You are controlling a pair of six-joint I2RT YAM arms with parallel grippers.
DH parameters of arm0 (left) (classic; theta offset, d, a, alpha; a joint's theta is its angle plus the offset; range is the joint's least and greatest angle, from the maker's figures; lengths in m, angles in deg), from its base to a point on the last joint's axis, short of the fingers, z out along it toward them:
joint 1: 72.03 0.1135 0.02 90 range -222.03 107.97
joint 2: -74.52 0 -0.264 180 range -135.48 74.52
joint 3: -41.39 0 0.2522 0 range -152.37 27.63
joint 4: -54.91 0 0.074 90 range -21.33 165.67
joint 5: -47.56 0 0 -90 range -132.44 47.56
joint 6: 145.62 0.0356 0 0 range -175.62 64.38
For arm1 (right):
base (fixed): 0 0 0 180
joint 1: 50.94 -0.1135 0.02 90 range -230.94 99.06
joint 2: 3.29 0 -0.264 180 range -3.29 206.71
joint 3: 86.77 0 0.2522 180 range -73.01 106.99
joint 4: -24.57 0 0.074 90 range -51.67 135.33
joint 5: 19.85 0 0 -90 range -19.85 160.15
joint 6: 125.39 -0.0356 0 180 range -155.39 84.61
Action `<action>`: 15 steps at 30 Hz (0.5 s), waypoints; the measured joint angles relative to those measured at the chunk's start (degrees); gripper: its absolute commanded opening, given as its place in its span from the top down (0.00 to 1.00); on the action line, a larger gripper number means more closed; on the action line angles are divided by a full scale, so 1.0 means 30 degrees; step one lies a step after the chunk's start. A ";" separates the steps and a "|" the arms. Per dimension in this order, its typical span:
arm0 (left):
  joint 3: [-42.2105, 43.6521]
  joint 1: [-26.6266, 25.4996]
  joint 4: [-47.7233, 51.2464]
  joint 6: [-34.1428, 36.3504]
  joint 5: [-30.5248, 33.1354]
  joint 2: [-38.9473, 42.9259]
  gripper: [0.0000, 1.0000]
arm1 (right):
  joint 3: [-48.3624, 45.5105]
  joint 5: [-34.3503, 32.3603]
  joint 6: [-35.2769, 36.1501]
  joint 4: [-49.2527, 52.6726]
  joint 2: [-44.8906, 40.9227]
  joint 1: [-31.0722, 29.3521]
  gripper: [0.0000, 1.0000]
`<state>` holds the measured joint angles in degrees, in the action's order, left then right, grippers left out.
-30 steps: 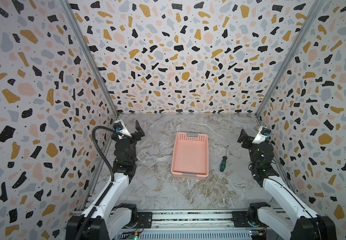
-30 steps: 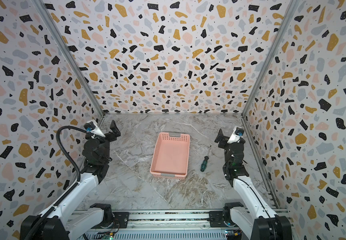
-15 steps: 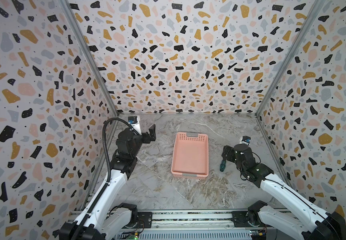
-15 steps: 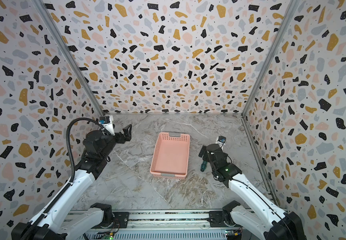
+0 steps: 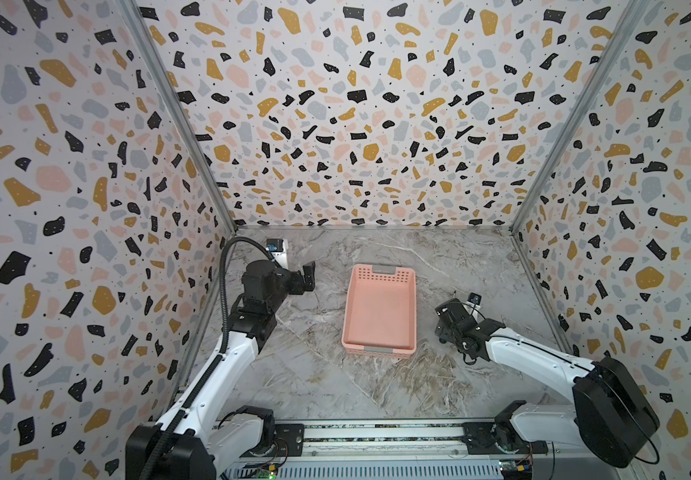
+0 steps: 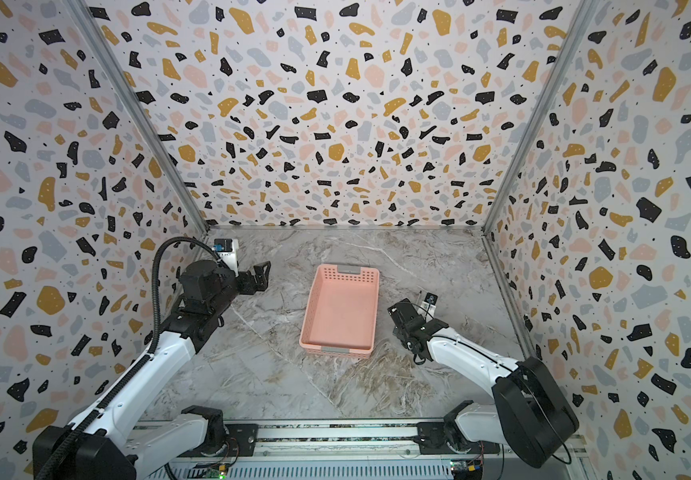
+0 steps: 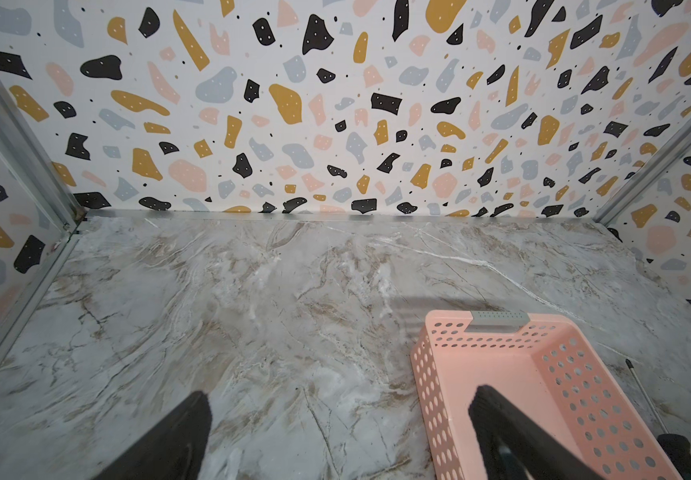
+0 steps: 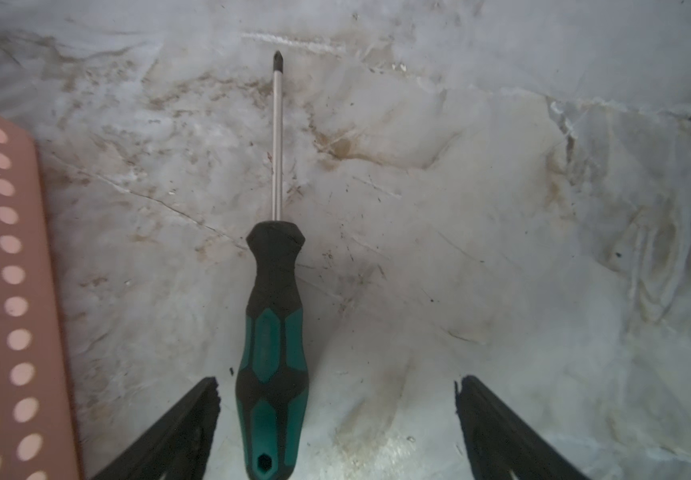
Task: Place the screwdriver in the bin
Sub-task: 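Reach the right gripper down over the green screwdriver handle while the left arm lifts, then close the right gripper on the green-and-black screwdriver handle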
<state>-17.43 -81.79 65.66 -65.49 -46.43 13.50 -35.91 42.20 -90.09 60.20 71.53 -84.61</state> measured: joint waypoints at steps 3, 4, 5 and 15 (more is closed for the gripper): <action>0.0000 0.0000 0.0160 0.0007 0.0131 0.0051 0.00 | 0.0029 0.0015 -0.0102 -0.0109 0.0765 0.0000 0.14; 0.0000 0.0000 0.0189 0.0007 0.0189 0.0080 0.00 | 0.0124 0.0036 -0.0124 -0.0233 0.0947 0.0000 0.14; 0.0000 0.0000 0.0204 0.0015 0.0248 0.0087 0.00 | 0.0226 0.0029 -0.0124 -0.0342 0.1122 0.0000 0.15; 0.0000 -0.0022 0.0561 0.0080 0.0597 0.0109 0.00 | 0.0583 0.0663 0.0204 -0.1290 0.2448 -0.0015 0.23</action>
<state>-17.43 -81.85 67.34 -65.25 -44.63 13.83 -34.16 44.19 -89.47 56.33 78.88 -84.65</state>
